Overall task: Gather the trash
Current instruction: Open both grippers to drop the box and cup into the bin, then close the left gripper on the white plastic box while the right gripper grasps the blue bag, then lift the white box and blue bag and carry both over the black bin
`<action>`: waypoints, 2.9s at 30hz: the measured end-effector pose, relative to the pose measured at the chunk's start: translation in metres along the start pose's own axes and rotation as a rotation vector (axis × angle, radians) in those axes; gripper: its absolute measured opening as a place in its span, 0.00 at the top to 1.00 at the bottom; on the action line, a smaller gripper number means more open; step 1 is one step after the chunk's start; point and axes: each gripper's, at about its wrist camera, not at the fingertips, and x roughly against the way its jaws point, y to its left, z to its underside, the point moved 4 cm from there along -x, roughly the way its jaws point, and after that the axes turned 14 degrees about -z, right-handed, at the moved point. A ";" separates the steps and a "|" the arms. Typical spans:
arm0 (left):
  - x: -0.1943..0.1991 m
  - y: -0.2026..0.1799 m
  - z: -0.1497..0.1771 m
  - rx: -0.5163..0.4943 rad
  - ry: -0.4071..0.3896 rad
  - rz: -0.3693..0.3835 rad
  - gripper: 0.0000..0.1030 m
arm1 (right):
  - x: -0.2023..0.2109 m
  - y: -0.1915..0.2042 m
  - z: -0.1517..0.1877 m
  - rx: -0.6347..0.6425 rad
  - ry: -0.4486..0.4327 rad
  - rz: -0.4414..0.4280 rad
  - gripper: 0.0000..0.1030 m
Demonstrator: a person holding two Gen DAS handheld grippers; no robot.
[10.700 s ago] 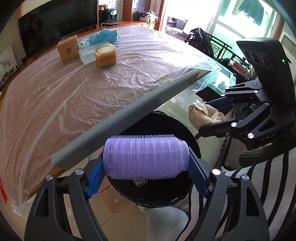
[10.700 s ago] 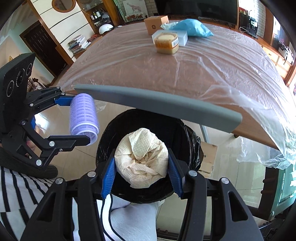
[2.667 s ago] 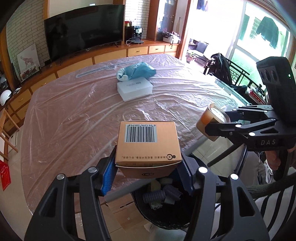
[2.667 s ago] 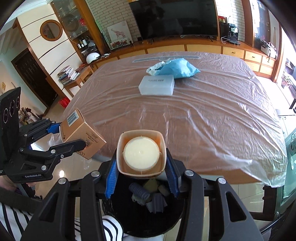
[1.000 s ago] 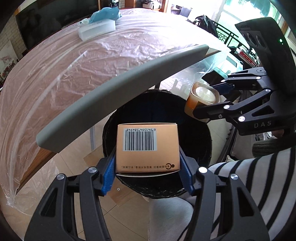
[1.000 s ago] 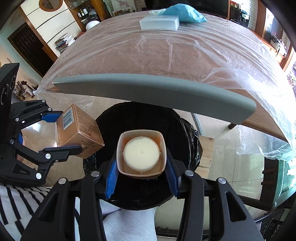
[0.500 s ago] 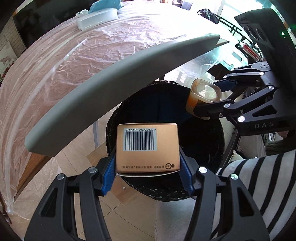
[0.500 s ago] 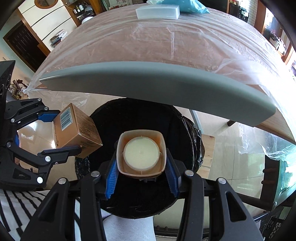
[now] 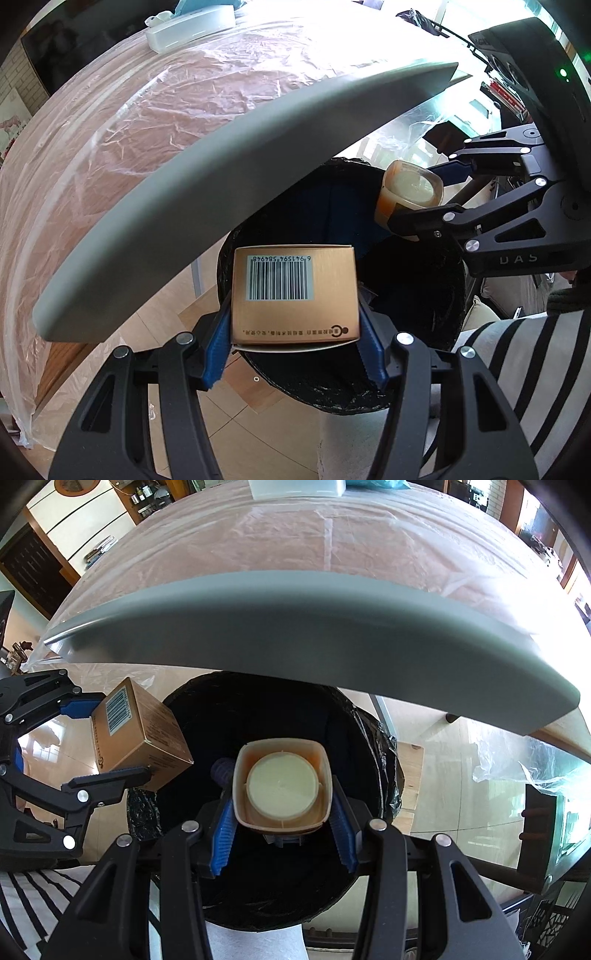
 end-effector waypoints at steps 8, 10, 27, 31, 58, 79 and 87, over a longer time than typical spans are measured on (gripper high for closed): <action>0.009 0.005 0.002 0.041 -0.039 0.048 0.14 | 0.010 0.001 -0.003 0.005 -0.042 -0.032 0.26; 0.011 0.008 0.003 0.066 -0.040 0.062 0.12 | 0.020 0.001 -0.004 0.009 -0.073 -0.025 0.19; 0.105 0.049 -0.016 0.188 -0.233 0.083 0.01 | 0.127 -0.004 -0.025 0.000 -0.280 -0.005 0.04; 0.109 0.069 -0.049 0.258 -0.290 0.004 0.01 | 0.153 -0.025 -0.075 -0.047 -0.404 0.018 0.04; 0.005 0.109 -0.191 0.296 -0.207 -0.108 0.06 | 0.032 -0.082 -0.297 -0.234 -0.201 -0.004 0.10; -0.023 0.106 -0.203 0.322 -0.151 -0.111 0.13 | 0.022 -0.083 -0.300 -0.220 -0.213 -0.053 0.29; -0.015 0.110 -0.193 0.346 -0.165 -0.113 0.14 | 0.034 -0.094 -0.292 -0.264 -0.266 -0.114 0.35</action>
